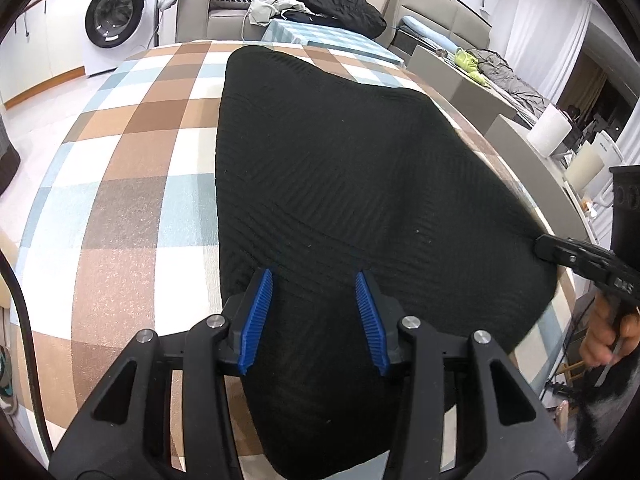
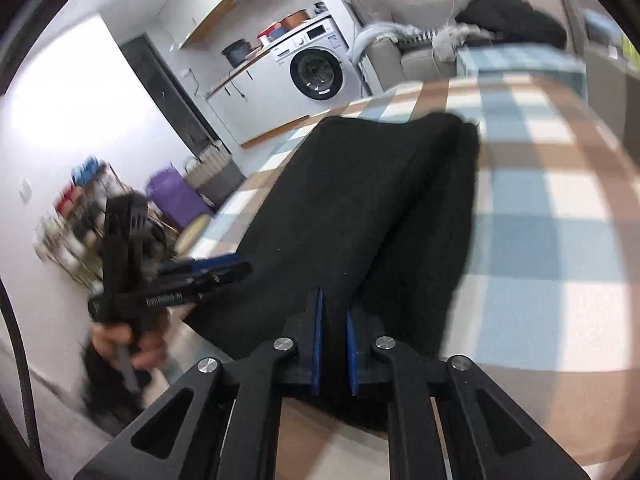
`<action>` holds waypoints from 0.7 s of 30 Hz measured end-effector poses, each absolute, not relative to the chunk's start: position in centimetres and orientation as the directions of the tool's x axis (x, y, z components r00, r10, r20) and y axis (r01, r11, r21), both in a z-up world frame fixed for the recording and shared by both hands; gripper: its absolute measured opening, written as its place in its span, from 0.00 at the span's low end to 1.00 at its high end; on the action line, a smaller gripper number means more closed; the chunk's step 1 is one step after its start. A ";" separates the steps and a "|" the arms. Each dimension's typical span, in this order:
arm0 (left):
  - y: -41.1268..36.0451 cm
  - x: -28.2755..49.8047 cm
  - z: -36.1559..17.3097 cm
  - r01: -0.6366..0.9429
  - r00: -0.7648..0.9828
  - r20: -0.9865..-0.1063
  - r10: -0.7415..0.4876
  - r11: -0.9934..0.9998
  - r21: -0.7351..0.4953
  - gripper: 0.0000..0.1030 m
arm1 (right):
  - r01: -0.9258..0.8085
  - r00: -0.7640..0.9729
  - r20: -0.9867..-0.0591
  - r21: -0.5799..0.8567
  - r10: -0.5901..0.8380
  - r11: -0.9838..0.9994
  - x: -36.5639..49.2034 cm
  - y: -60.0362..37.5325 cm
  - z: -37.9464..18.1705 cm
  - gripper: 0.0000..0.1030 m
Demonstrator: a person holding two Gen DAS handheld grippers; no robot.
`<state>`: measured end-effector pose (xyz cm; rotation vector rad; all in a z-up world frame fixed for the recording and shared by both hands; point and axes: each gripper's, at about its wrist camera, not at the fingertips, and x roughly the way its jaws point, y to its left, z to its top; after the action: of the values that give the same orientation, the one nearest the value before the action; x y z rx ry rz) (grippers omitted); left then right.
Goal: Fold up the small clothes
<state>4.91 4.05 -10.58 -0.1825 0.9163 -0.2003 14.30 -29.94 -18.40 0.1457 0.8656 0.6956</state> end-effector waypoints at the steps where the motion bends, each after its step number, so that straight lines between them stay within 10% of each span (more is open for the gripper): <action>1: 3.9 4.8 -10.6 0.096 0.594 -0.768 -0.240 0.969 -0.229 0.39 | -0.484 0.443 -0.664 0.388 0.602 0.784 14.5 -30.3 -18.7 0.07; 21: -2.4 0.9 -8.4 0.265 0.546 -0.759 -0.356 0.932 -0.246 0.41 | -0.353 0.409 -0.646 0.539 0.644 0.765 12.4 -34.2 -20.5 0.36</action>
<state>0.94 -2.43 -8.37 -0.1064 0.9229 -0.3688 12.38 -34.24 -20.53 0.3431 0.9606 0.6435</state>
